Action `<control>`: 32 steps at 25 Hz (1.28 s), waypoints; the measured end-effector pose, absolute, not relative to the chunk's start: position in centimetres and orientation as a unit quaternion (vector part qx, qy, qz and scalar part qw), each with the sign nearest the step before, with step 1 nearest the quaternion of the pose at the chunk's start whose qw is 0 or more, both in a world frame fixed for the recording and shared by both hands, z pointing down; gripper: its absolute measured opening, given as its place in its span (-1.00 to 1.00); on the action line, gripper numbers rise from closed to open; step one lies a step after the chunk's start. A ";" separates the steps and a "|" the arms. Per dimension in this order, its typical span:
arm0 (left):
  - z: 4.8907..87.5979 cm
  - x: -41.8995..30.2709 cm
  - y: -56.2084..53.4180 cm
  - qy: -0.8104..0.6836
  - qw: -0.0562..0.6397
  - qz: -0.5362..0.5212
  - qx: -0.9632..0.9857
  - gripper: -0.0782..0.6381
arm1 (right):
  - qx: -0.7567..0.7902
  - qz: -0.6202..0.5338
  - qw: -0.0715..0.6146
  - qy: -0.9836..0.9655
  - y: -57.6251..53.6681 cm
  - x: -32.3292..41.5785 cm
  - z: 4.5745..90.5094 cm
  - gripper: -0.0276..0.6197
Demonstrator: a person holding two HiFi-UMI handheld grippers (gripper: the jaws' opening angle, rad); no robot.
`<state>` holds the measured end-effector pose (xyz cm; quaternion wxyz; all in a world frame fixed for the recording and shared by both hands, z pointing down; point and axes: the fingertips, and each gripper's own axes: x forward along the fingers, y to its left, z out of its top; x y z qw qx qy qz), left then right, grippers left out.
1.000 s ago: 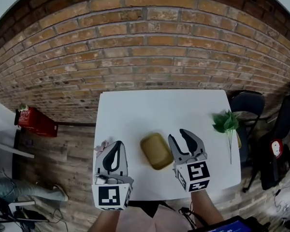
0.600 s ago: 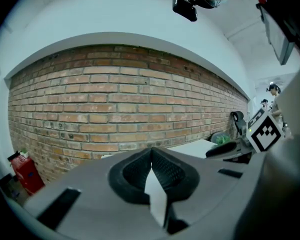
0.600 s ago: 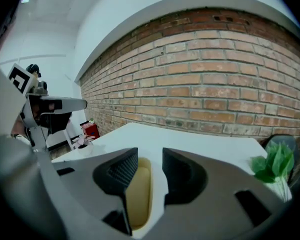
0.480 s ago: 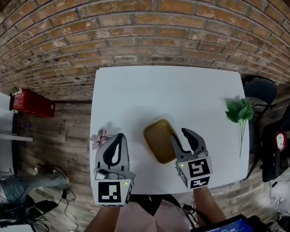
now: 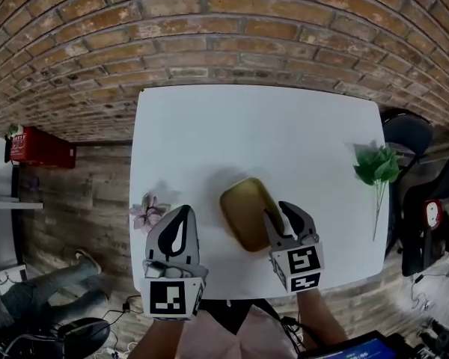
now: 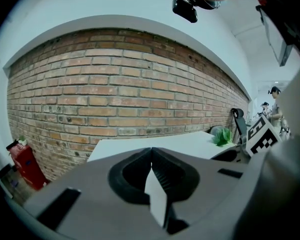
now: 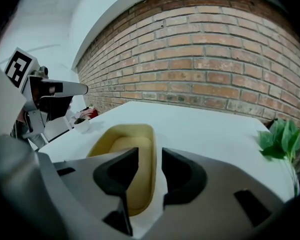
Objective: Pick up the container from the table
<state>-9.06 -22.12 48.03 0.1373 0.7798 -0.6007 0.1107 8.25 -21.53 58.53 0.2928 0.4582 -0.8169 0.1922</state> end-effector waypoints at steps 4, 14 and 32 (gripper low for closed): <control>48.2 -9.1 -22.6 -0.600 0.139 0.111 0.780 -0.76 | 0.459 0.195 0.298 -0.814 -21.6 8.4 59.2 -0.46; 48.7 -9.0 -22.9 -0.600 0.144 0.117 0.778 -0.76 | 0.456 0.208 0.306 -0.809 -21.5 8.6 60.4 -0.53; 49.0 -9.0 -22.9 -0.595 0.135 0.131 0.782 -0.76 | 0.461 0.214 0.310 -0.803 -21.4 8.8 60.9 -0.81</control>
